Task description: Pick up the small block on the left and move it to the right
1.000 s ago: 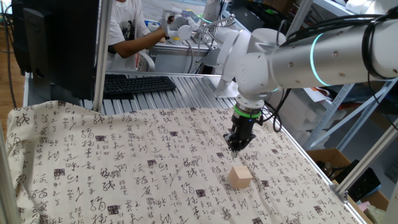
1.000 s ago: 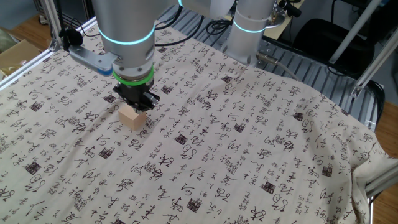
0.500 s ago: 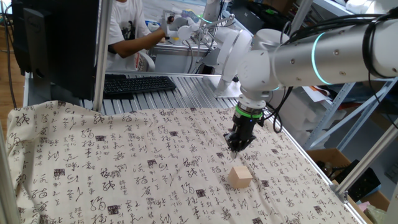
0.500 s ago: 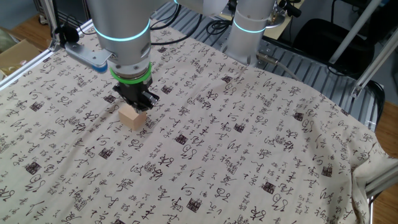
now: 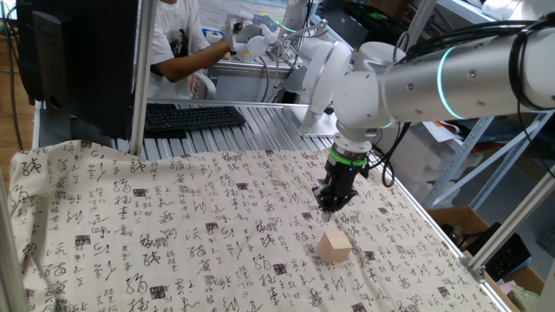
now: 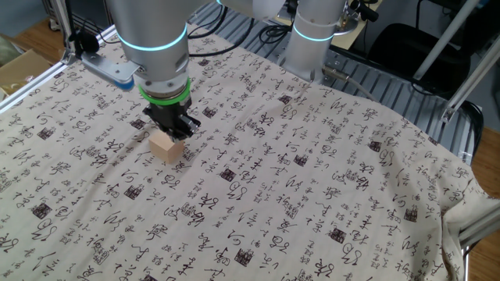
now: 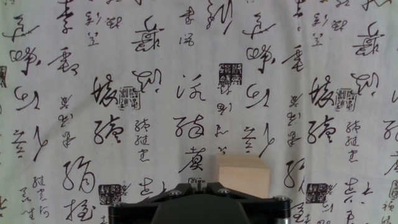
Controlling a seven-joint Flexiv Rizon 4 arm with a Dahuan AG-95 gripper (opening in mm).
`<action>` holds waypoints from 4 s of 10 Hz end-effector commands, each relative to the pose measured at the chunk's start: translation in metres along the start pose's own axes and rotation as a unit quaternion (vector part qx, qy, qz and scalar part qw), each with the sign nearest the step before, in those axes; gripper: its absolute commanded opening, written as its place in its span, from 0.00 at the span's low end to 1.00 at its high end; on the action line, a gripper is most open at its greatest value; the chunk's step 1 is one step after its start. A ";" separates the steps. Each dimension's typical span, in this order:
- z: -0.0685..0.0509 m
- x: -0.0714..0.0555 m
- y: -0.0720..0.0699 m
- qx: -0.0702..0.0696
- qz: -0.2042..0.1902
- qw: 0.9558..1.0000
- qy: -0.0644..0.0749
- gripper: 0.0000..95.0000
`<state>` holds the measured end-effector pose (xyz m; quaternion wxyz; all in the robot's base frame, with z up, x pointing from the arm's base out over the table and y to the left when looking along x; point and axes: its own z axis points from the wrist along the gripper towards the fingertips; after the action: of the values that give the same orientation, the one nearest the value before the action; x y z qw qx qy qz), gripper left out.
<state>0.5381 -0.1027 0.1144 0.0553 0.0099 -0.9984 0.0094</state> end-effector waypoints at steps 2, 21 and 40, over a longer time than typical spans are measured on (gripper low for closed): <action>0.000 -0.001 0.000 -0.008 0.000 1.000 -0.004 0.00; 0.000 -0.001 0.000 -0.011 0.076 0.997 -0.013 0.00; 0.028 0.009 -0.053 0.004 0.046 0.999 -0.025 0.00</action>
<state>0.5278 -0.1568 0.0872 0.0301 -0.0368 -0.9987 0.0160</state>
